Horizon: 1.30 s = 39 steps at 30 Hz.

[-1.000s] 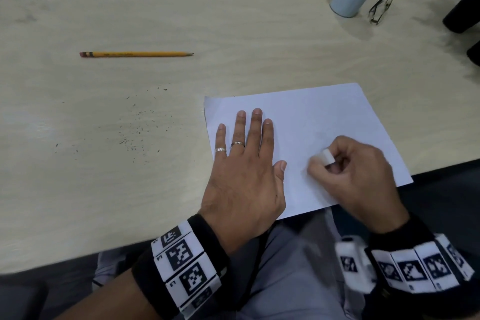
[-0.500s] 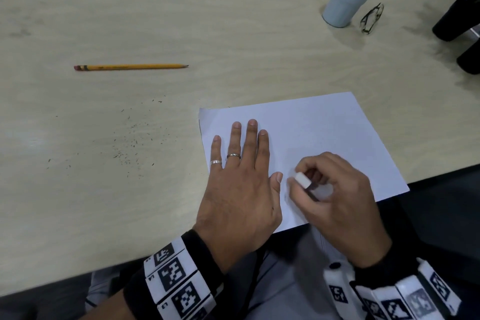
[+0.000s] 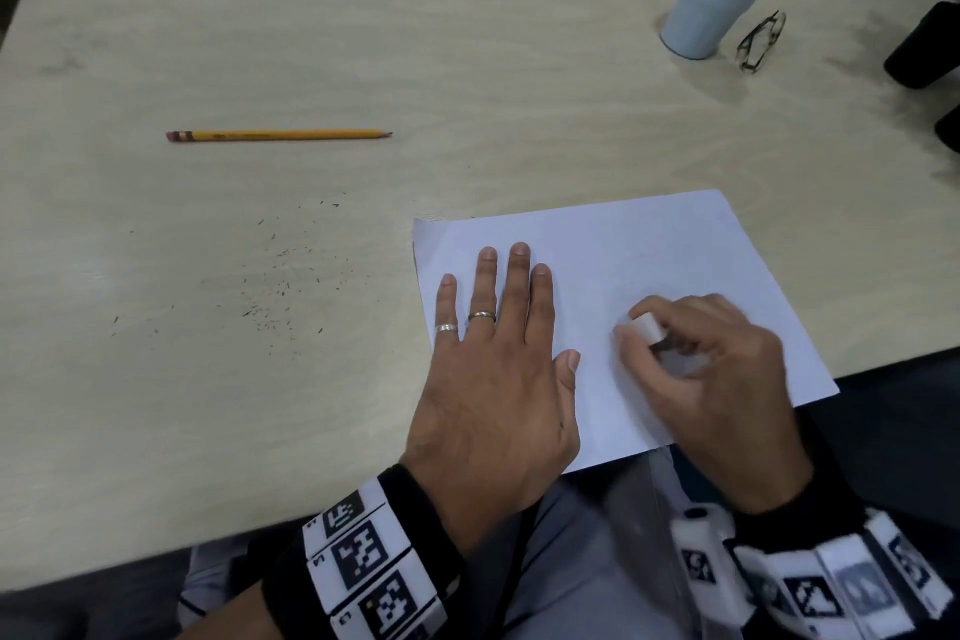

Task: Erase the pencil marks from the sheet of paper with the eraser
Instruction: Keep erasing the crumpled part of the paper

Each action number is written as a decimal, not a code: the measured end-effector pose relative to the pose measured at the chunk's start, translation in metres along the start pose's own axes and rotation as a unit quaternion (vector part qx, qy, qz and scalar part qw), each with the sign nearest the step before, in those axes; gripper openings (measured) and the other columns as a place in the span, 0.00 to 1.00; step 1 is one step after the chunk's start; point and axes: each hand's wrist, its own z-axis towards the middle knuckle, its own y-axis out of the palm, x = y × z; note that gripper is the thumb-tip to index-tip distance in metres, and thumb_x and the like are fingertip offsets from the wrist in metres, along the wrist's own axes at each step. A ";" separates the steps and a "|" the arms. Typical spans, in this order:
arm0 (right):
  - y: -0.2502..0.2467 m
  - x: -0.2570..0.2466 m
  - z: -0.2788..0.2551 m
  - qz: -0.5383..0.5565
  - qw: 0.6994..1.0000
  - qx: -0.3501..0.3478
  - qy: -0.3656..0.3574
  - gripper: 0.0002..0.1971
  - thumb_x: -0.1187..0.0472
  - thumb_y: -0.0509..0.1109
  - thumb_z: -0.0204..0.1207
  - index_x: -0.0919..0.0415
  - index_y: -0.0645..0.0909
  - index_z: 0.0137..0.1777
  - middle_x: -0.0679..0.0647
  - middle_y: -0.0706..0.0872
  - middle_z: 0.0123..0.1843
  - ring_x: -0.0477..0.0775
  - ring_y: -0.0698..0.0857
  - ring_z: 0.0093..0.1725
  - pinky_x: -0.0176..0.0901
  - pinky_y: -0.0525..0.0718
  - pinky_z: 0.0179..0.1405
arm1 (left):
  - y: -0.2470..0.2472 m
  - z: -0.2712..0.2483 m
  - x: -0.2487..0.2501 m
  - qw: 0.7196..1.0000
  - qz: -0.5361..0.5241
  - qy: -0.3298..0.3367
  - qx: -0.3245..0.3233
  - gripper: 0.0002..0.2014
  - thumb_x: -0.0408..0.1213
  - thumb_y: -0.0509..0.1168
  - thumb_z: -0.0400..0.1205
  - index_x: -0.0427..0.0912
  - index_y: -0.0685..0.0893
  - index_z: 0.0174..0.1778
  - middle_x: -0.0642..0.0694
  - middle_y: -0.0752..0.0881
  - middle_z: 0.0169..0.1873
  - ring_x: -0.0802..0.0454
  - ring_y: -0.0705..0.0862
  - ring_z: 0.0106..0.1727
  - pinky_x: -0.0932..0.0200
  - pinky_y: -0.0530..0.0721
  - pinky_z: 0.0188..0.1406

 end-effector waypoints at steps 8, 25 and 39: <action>-0.001 0.007 0.004 -0.015 1.000 0.019 -0.005 0.04 0.67 0.82 0.79 0.59 0.91 0.46 0.50 0.87 0.37 0.59 0.82 0.40 0.54 0.83 0.42 | -0.002 0.001 0.000 1.000 -0.004 -0.001 -0.010 0.35 0.52 0.37 0.93 0.37 0.44 0.94 0.37 0.39 0.93 0.36 0.33 0.92 0.29 0.43 0.89; -0.004 0.012 0.010 -0.045 0.999 0.021 -0.002 0.07 0.70 0.82 0.78 0.59 0.89 0.44 0.52 0.86 0.36 0.59 0.80 0.39 0.53 0.81 0.43 | -0.001 0.001 0.000 1.000 -0.005 0.002 -0.006 0.35 0.52 0.38 0.93 0.36 0.46 0.94 0.37 0.41 0.93 0.36 0.36 0.93 0.29 0.45 0.89; -0.029 0.039 0.026 0.044 0.990 0.065 0.121 0.04 0.58 0.77 0.86 0.54 0.90 0.57 0.47 0.91 0.52 0.54 0.89 0.43 0.36 0.83 0.42 | 0.001 0.000 -0.001 1.000 -0.005 0.019 -0.001 0.34 0.51 0.41 0.93 0.35 0.52 0.93 0.38 0.47 0.93 0.35 0.42 0.94 0.31 0.51 0.90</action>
